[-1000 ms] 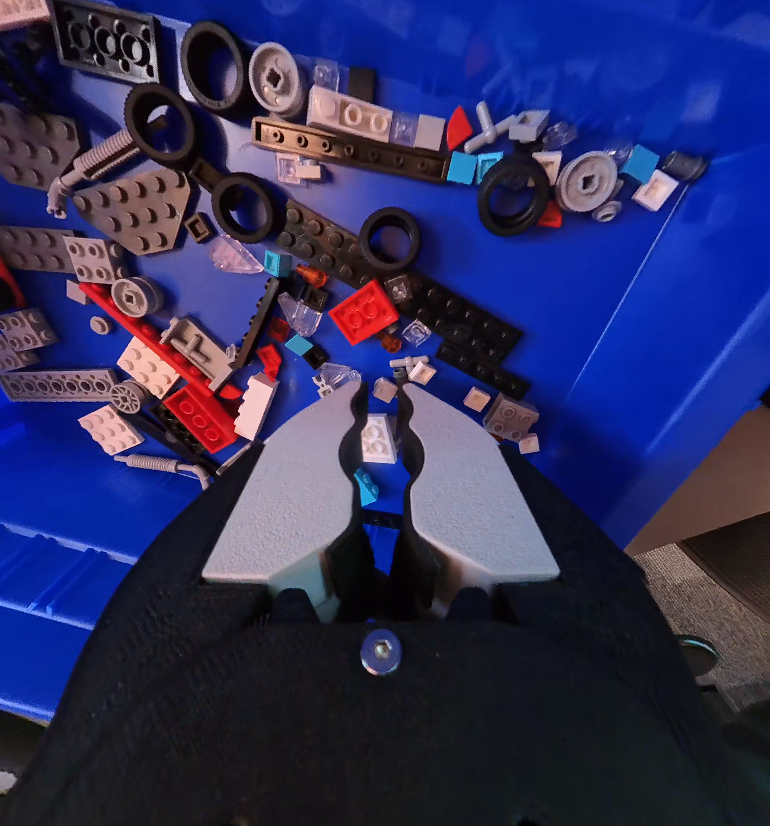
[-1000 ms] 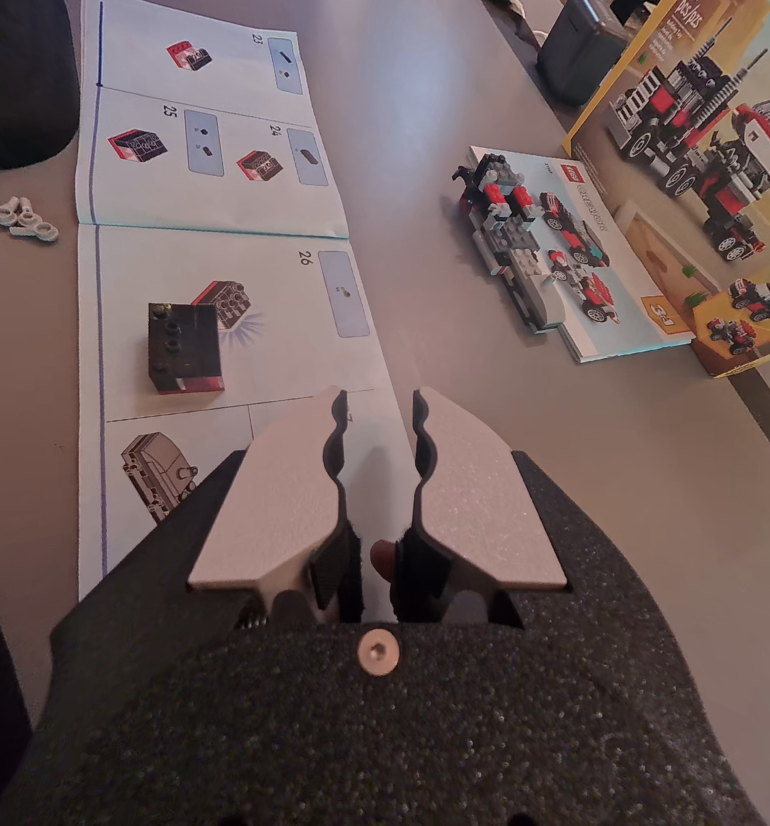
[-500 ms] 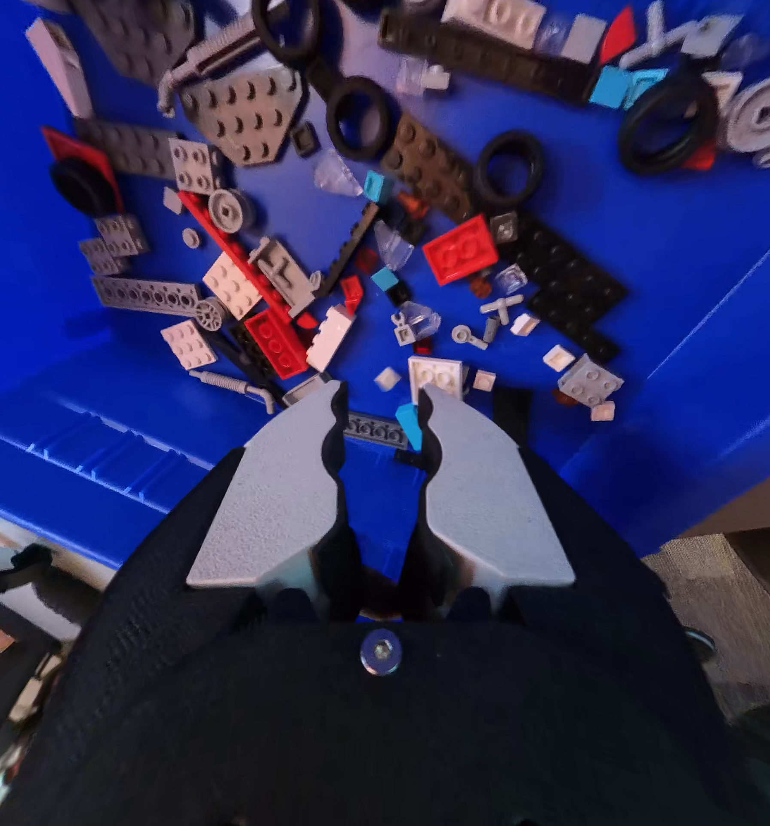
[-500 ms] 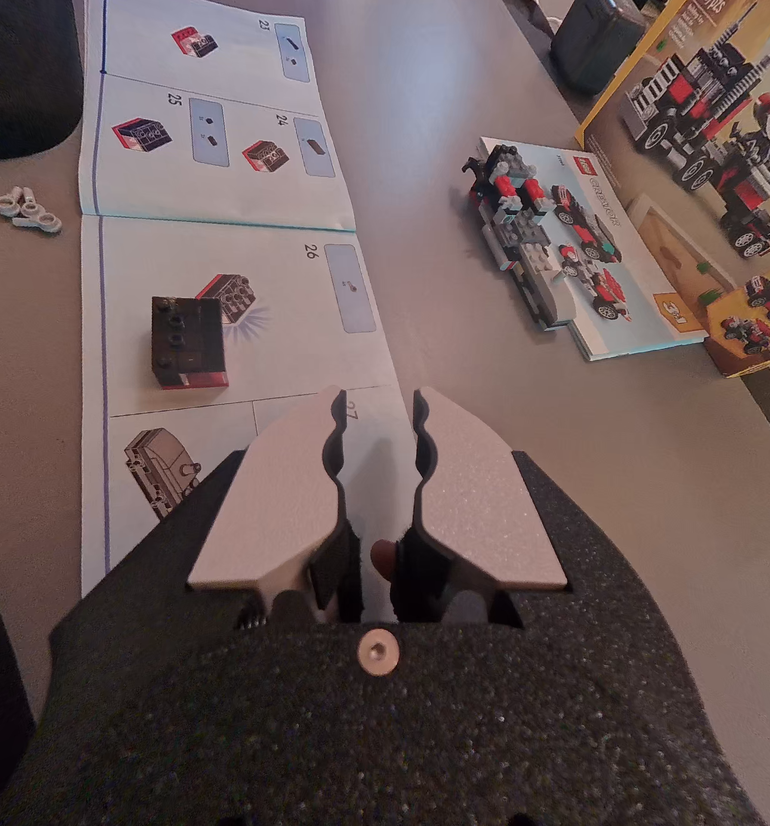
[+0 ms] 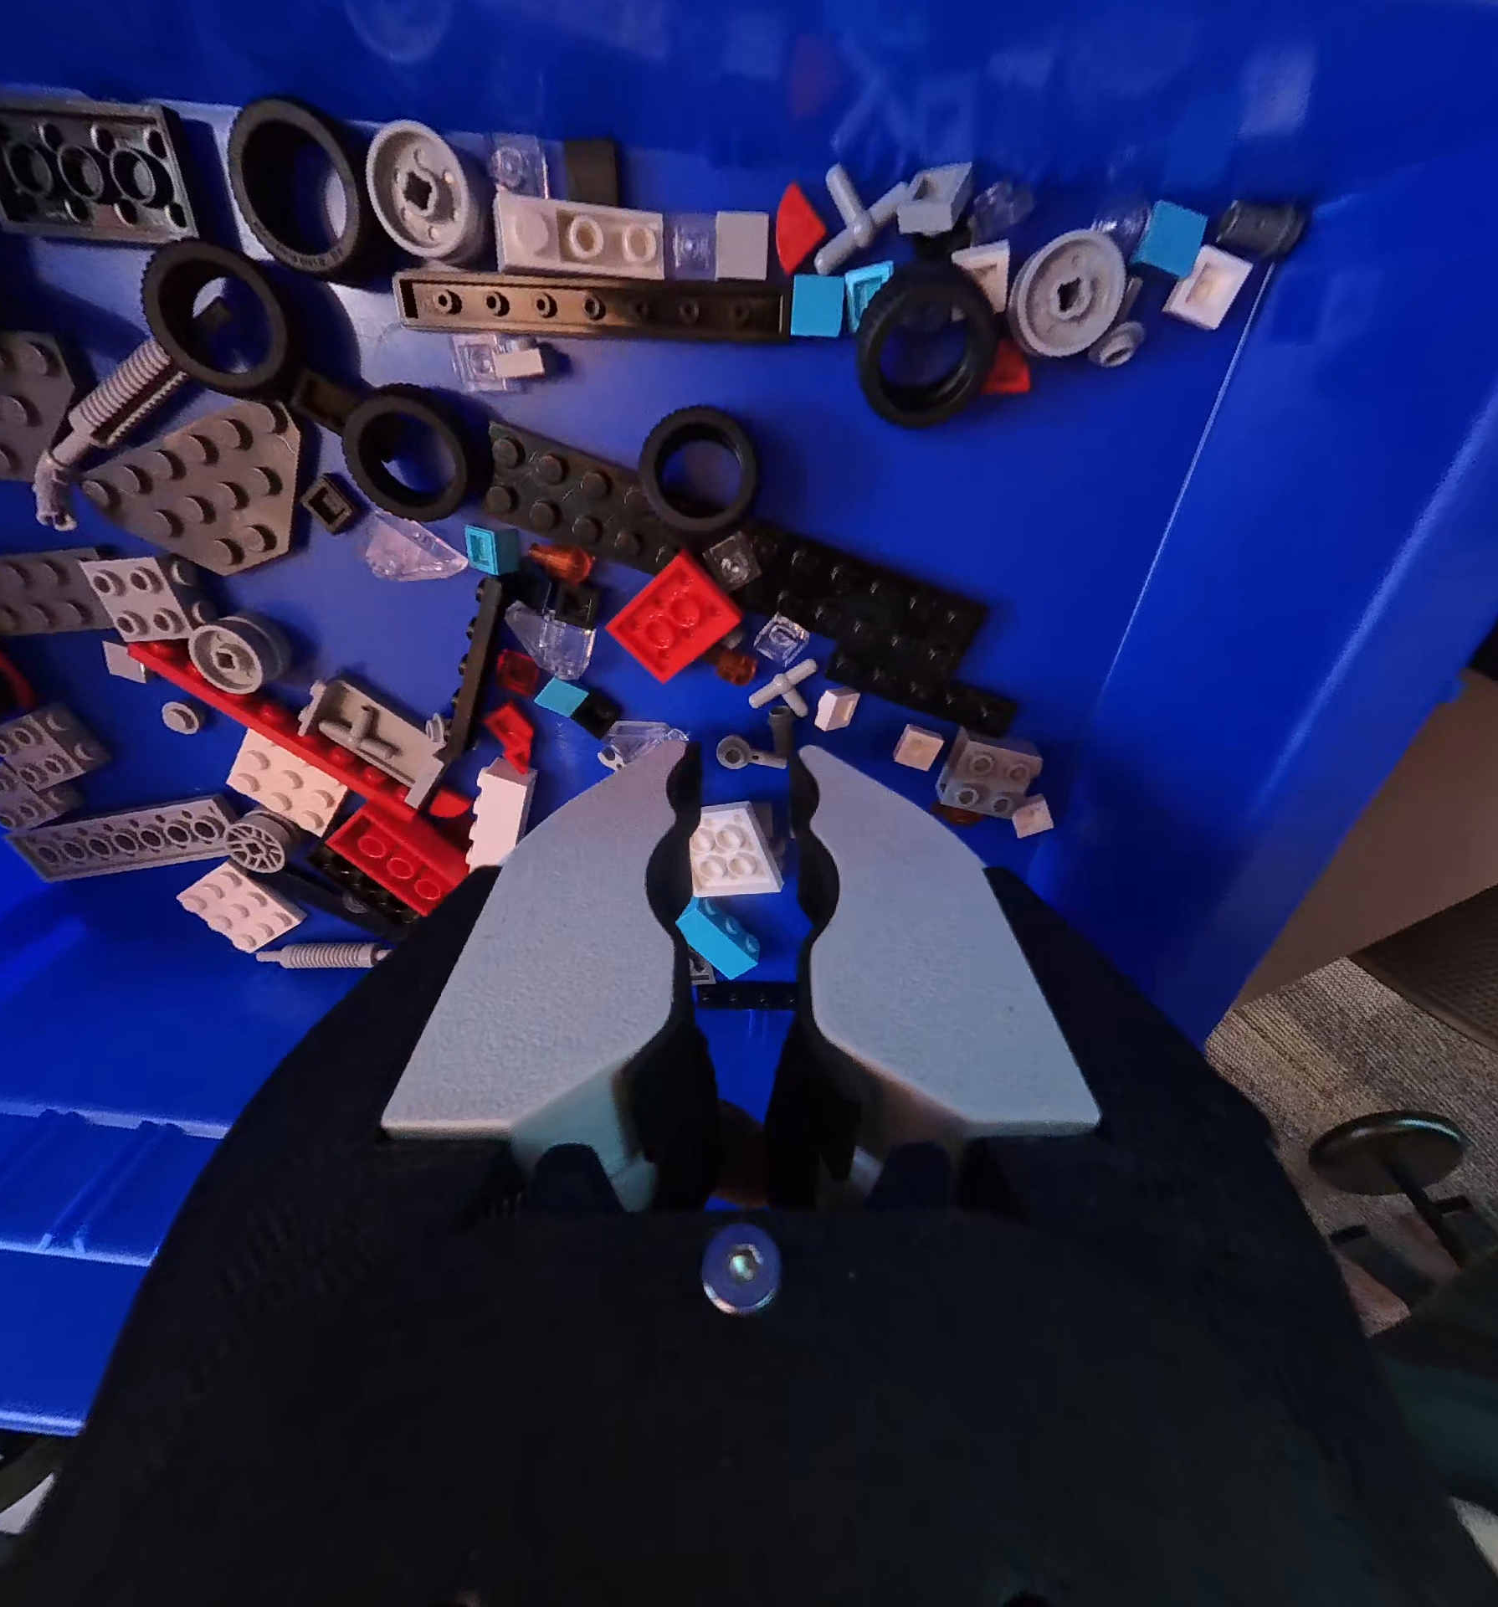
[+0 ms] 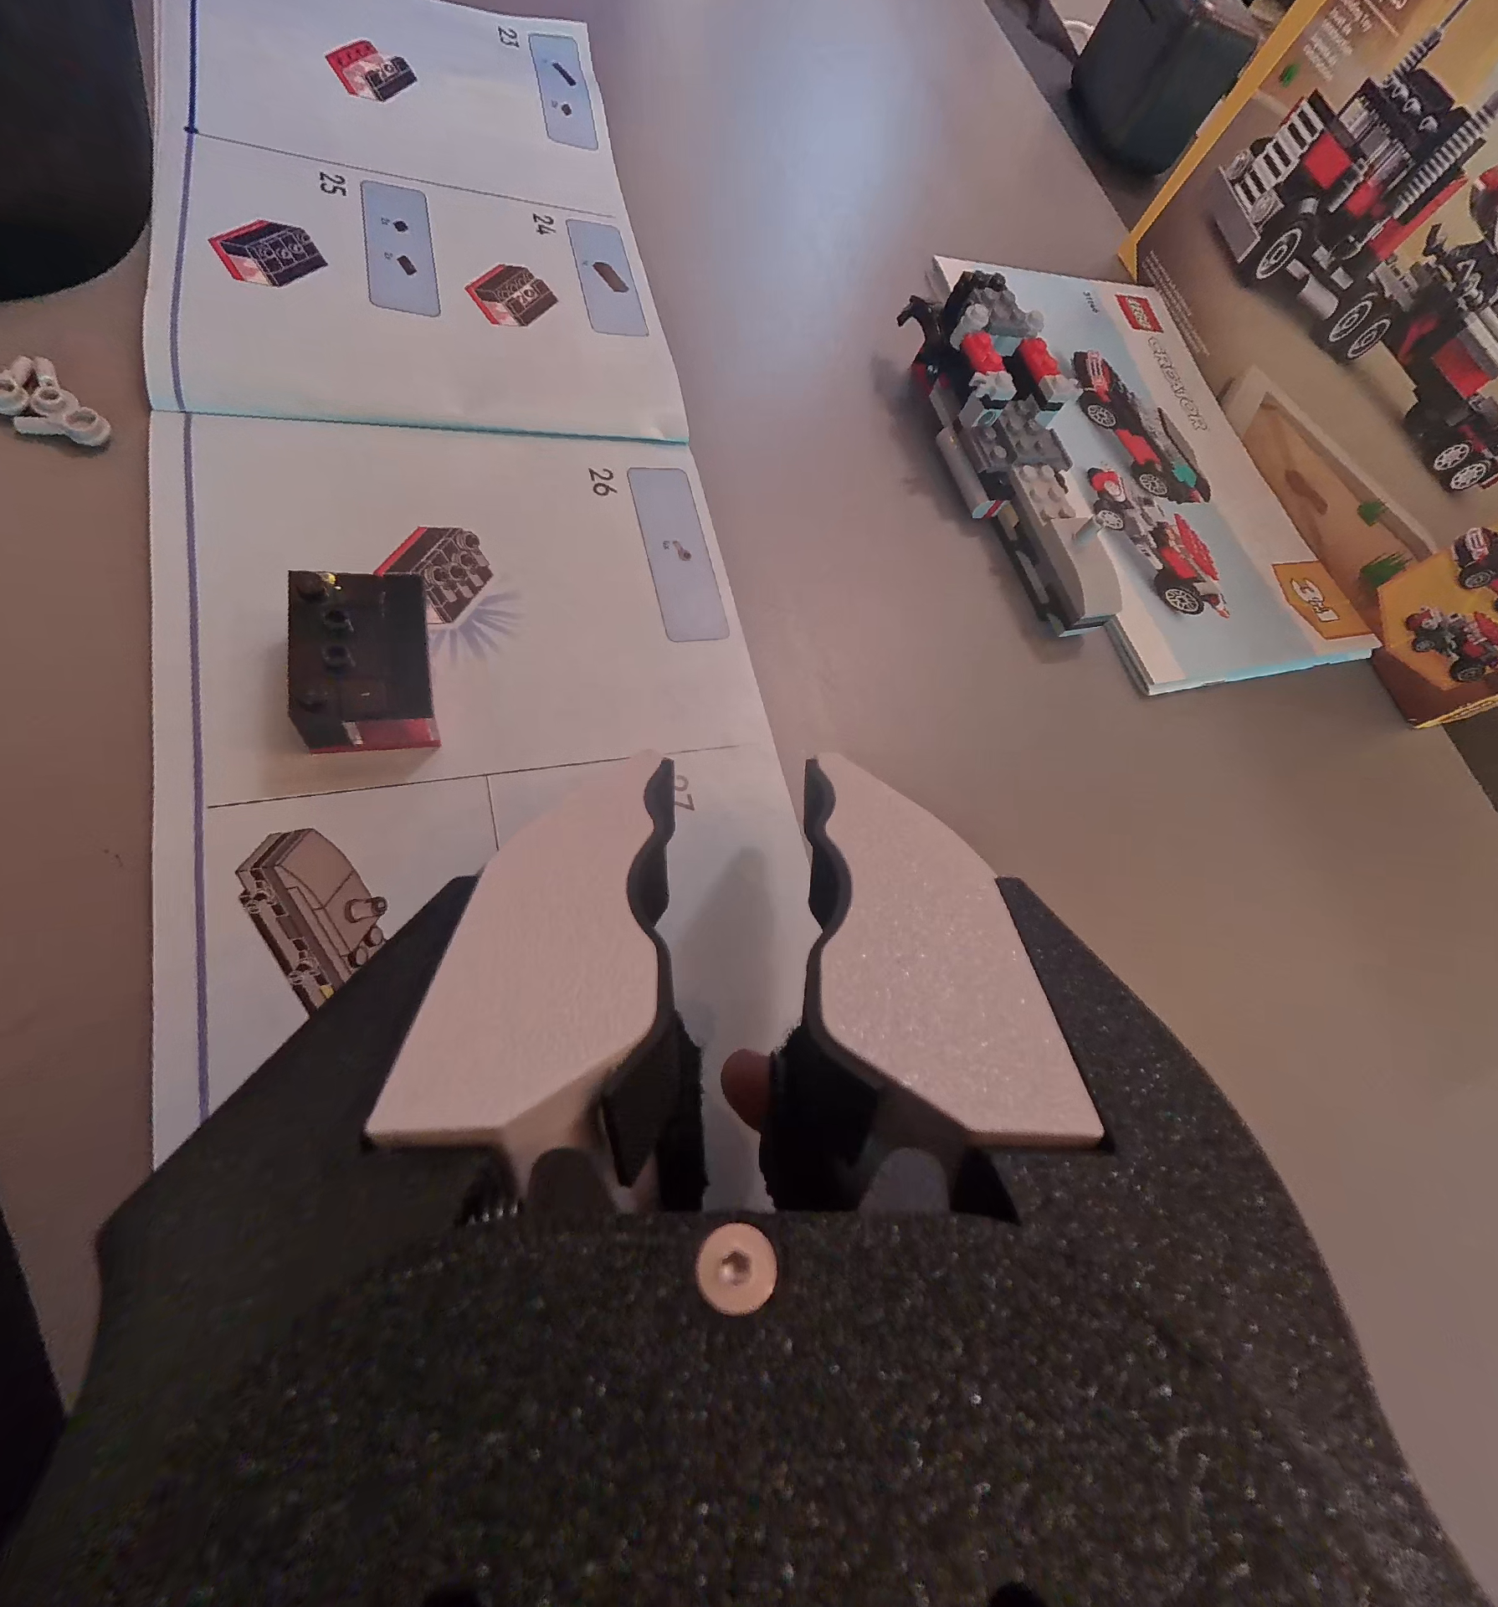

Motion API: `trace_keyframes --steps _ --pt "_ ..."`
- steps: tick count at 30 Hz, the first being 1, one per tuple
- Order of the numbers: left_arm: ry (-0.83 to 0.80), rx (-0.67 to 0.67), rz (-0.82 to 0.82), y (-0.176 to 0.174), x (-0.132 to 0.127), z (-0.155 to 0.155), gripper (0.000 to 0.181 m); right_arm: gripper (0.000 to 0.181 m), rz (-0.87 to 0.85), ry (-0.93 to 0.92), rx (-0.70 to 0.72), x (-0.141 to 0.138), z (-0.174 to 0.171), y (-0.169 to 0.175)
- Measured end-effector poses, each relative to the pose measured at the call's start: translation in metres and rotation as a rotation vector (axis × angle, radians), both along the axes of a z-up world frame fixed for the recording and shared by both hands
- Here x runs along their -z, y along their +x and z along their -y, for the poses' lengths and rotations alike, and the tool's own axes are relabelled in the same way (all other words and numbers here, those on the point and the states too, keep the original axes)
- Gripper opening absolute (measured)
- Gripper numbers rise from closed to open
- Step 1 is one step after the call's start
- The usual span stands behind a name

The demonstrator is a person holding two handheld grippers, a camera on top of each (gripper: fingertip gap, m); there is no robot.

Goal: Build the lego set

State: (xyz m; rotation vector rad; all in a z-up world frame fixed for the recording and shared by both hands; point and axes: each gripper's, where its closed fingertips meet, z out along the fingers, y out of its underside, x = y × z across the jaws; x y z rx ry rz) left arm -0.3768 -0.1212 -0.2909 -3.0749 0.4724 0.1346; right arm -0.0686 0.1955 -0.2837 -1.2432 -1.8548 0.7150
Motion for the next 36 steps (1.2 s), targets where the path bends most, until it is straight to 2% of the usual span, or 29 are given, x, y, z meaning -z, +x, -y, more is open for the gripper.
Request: trace_keyframes --steps 7,21,26,30,33,36 --pt "-0.023 0.027 0.072 0.007 0.000 0.004 0.019 0.029 0.002 -0.001 0.001 0.001 0.000 0.000" --pt "-0.042 0.027 0.059 -0.001 0.006 0.007 0.016 0.029 0.013 -0.003 -0.002 0.003 0.000 0.000" --pt "0.012 0.045 0.030 0.002 -0.004 0.003 0.016 0.029 0.010 -0.002 -0.001 0.002 0.000 0.000" --pt "0.183 0.068 -0.051 0.008 -0.036 -0.012 0.016 0.029 0.008 0.001 -0.005 0.001 0.001 0.000" --pt "0.451 0.101 -0.086 0.027 -0.075 -0.040 0.016 0.029 0.000 0.004 -0.007 -0.001 0.002 0.000" --pt "0.764 0.159 -0.032 0.066 -0.114 -0.075 0.016 0.029 -0.010 0.010 -0.011 -0.004 0.003 -0.001"
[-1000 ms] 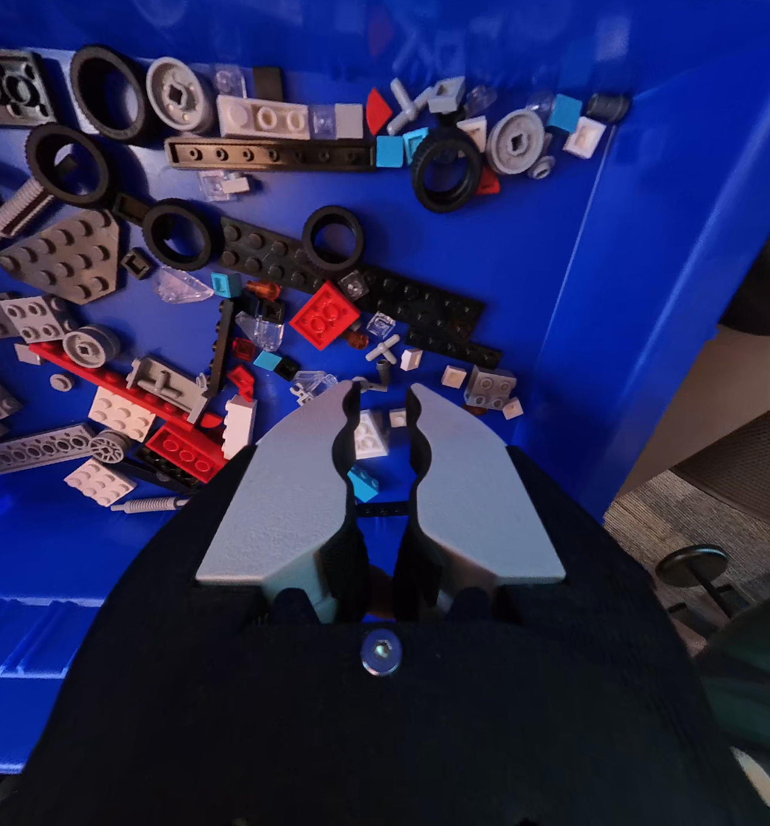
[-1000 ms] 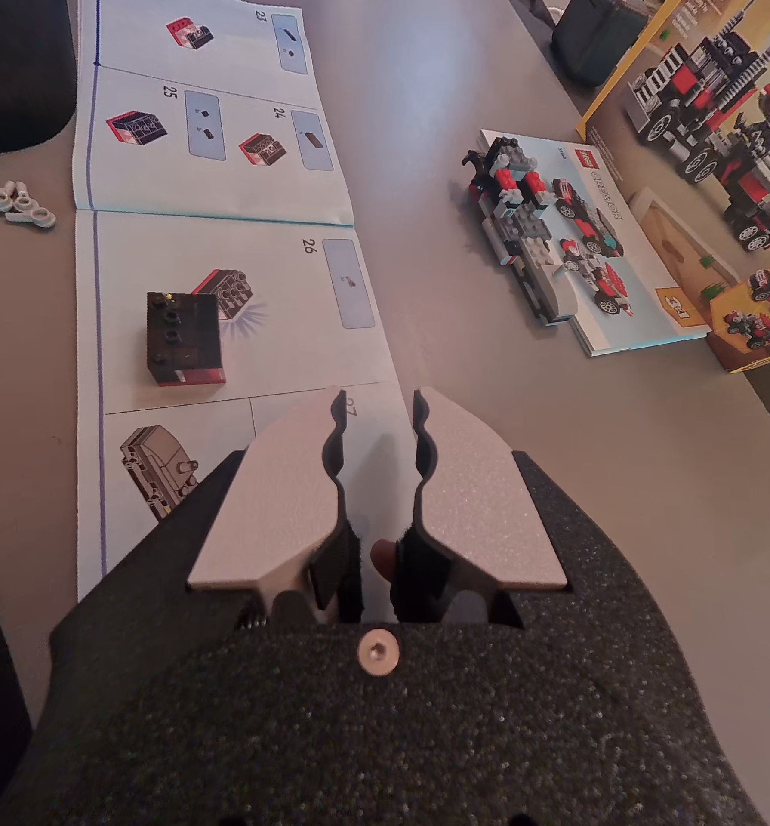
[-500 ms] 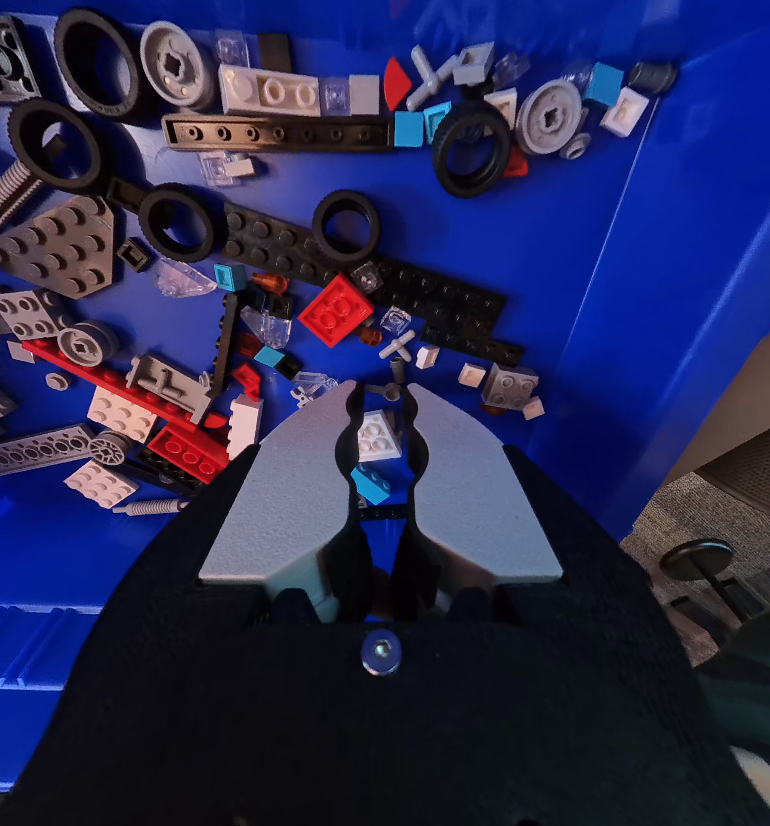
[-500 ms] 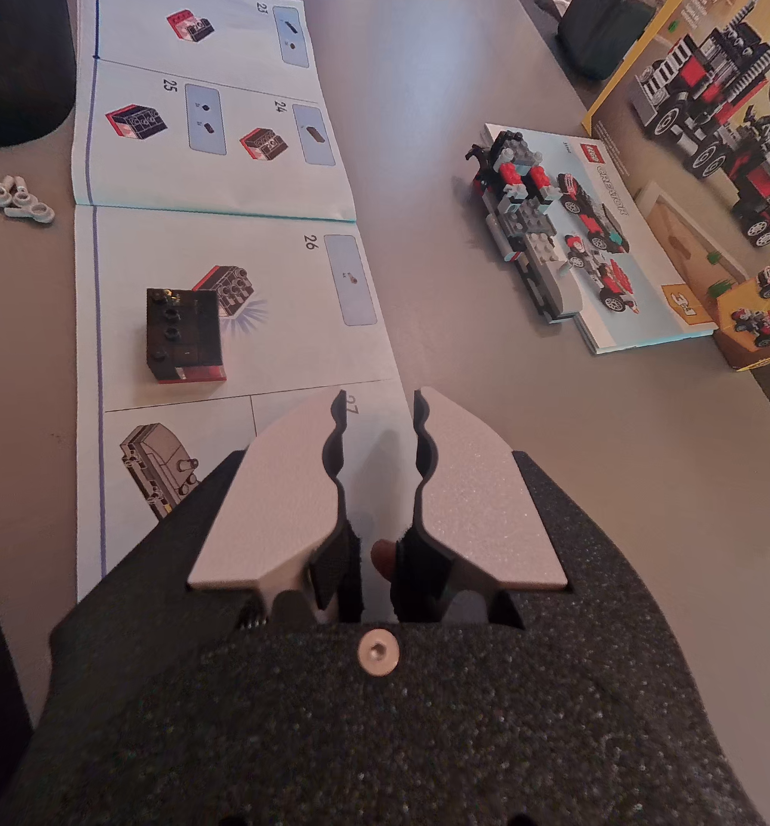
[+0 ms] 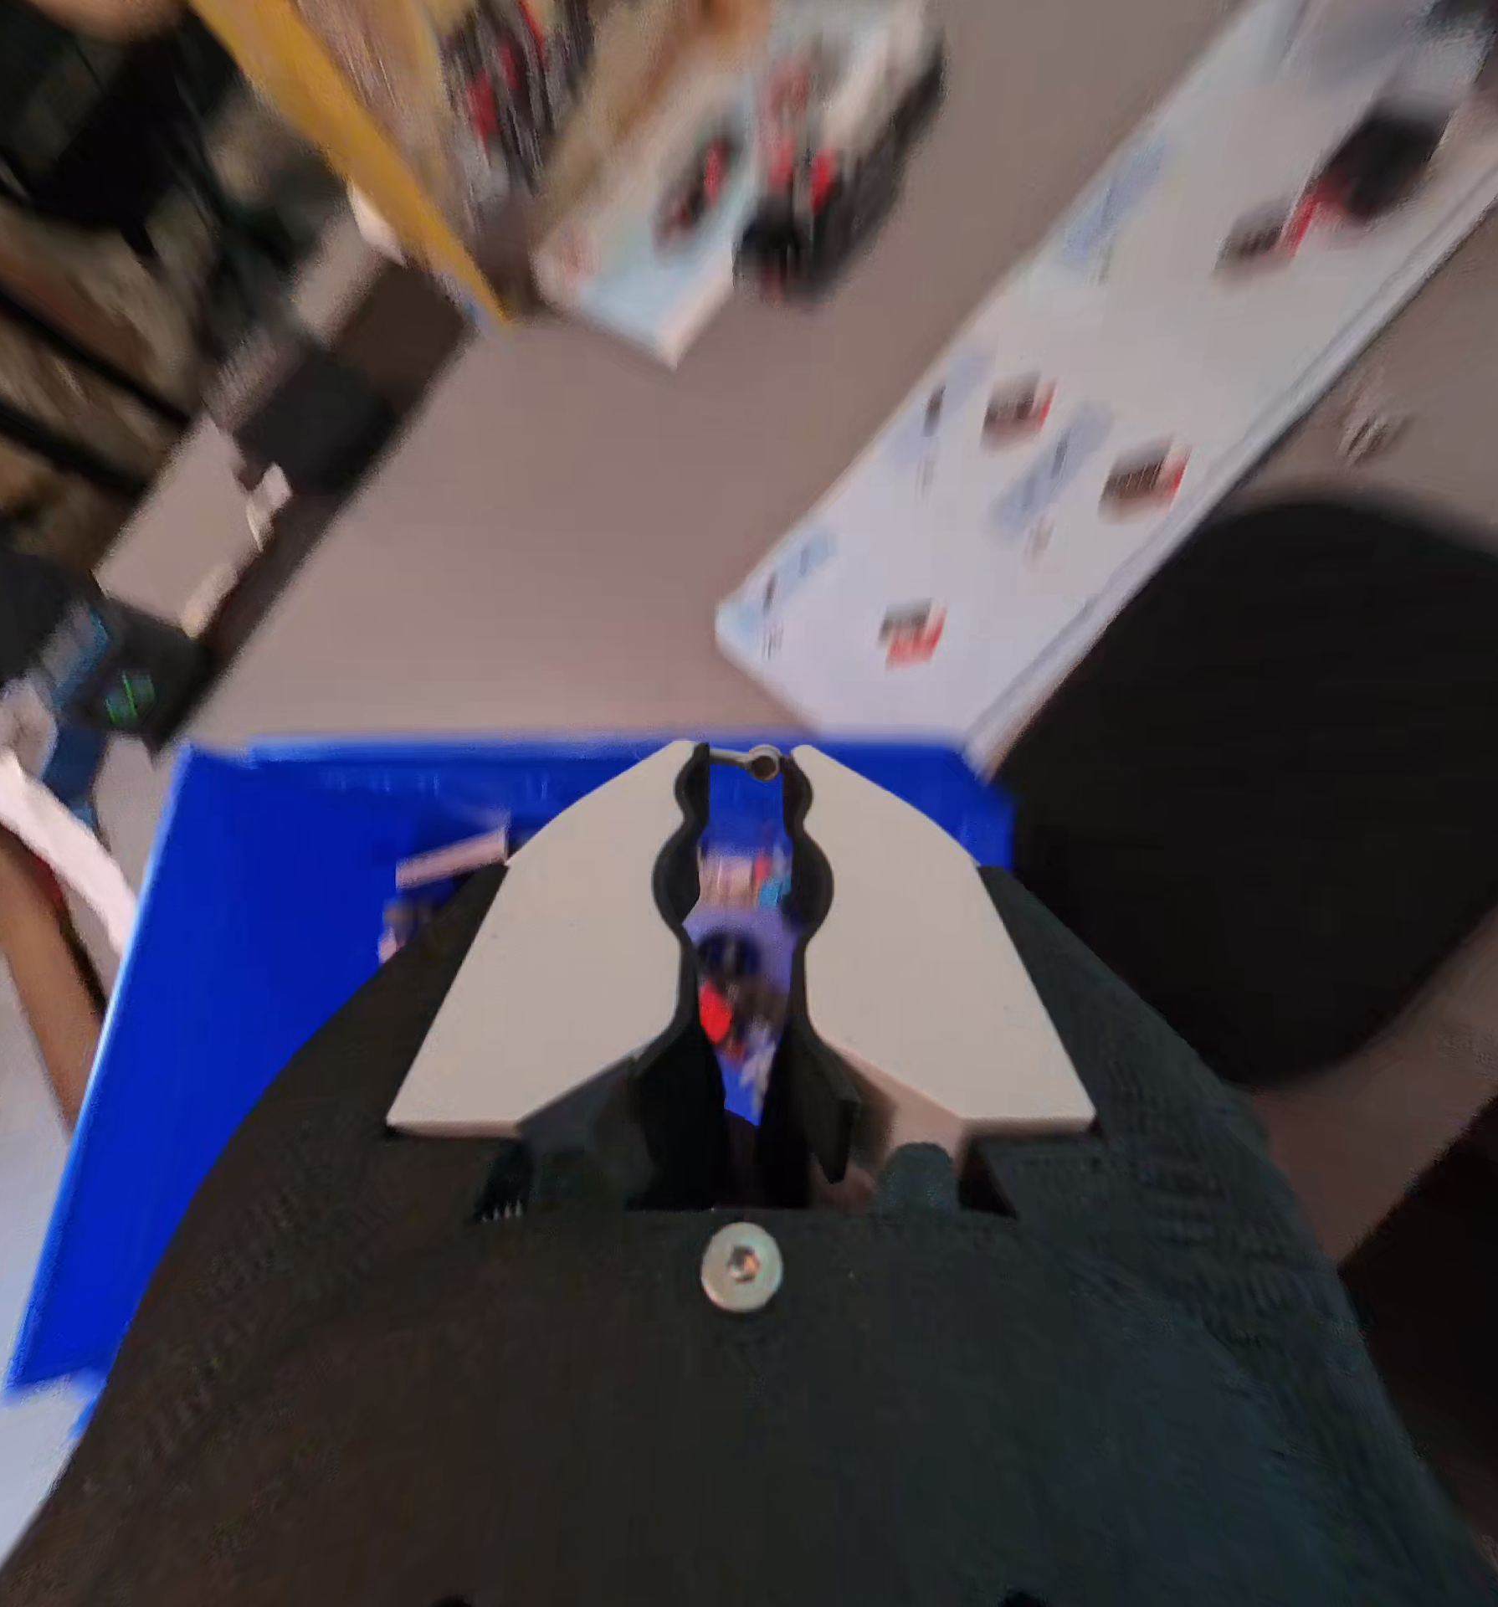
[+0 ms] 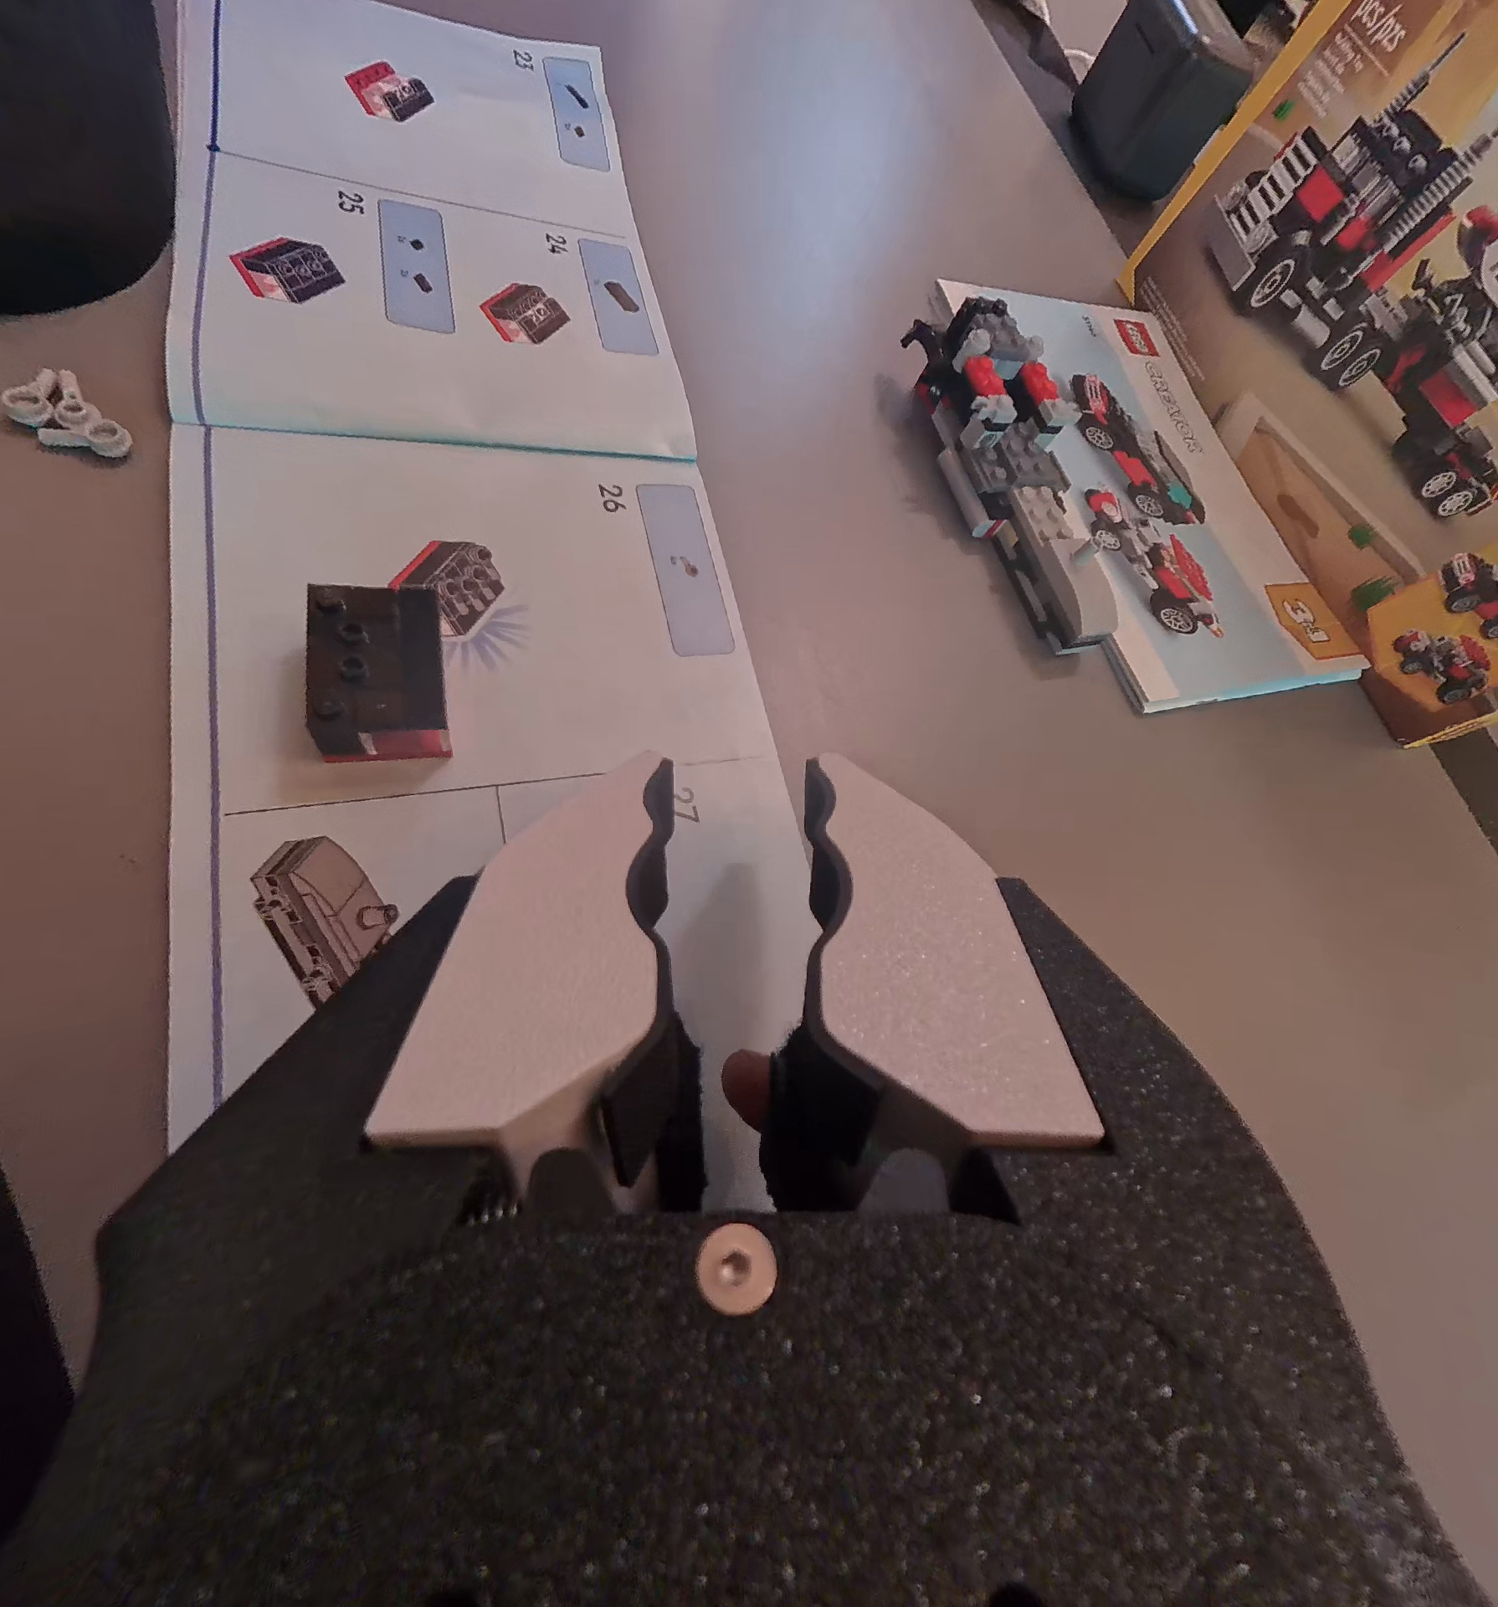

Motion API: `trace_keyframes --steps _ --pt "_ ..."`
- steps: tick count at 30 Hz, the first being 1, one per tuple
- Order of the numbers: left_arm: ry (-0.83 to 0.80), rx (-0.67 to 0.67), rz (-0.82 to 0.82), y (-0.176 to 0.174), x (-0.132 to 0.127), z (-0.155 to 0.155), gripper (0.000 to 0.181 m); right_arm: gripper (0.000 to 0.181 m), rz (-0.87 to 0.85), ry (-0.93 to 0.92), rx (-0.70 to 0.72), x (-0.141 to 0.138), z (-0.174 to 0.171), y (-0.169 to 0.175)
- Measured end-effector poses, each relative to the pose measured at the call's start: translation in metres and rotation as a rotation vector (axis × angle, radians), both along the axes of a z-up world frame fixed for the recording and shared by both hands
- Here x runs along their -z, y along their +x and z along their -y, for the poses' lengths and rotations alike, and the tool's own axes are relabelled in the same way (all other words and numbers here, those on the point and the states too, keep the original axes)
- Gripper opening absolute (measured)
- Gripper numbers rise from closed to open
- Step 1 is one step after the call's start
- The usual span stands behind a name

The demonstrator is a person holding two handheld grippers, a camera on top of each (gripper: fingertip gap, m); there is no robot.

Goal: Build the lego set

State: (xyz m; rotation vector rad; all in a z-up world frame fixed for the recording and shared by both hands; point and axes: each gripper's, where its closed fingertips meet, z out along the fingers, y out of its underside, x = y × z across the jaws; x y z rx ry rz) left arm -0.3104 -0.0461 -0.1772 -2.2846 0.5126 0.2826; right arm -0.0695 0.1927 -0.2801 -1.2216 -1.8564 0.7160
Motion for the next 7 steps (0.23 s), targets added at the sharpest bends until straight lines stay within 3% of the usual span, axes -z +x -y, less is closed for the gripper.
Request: trace_keyframes --steps 3,7 --pt "0.321 0.077 0.191 0.049 -0.037 -0.034 0.016 0.029 -0.024 0.004 -0.009 -0.005 0.002 -0.001" --pt "0.636 0.235 0.736 0.121 -0.077 -0.062 0.016 0.029 -0.123 -0.002 -0.069 -0.024 0.015 -0.006"
